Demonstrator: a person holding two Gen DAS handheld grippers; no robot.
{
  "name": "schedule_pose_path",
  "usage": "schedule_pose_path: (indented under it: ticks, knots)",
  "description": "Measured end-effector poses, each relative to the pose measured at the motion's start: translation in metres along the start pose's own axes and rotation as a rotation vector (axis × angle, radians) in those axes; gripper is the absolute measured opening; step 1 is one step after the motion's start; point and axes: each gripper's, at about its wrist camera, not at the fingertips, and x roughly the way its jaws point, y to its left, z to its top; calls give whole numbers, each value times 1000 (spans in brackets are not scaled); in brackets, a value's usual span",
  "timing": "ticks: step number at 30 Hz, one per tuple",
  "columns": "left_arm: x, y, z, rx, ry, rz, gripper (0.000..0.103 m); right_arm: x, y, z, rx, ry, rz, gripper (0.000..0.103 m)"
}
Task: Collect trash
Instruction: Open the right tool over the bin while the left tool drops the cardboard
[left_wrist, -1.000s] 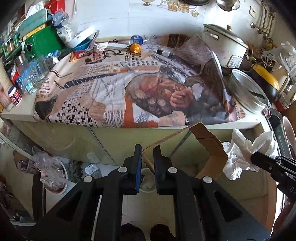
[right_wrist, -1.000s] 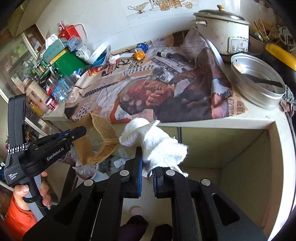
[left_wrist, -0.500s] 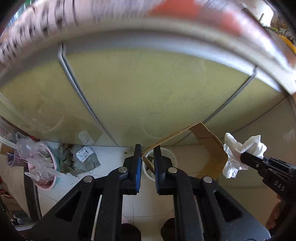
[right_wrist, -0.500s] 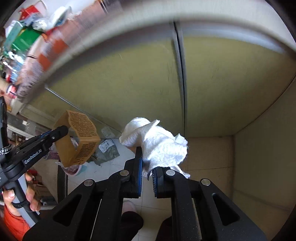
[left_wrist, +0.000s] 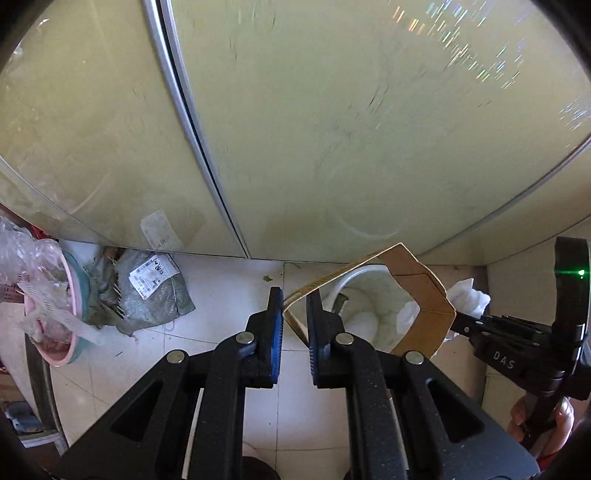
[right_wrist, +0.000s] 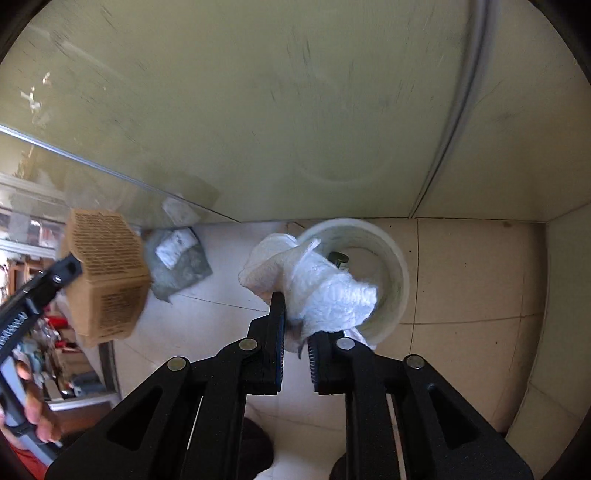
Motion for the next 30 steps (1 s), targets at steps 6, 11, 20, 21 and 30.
schedule_pose_path:
  ticks: [6,11,20,21,30]
  knots:
    - [35,0,-8,11,27,24,11,28,-2,-7,-33,15,-25,31]
    - [59,-10,-12,26,72,17,11,10,-10,-17,-16,-13,-39,42]
    - [80,-64,-13,75,148,-76,17,-60,-36,-22,85,-109,-34,42]
    - [81,-69,-12,80,159,-84,26,-64,-35,-20,89,-127,-44,42]
    - [38,-88,-2,93,175,-97,33,-121,-16,-19,92,-189,-78,42]
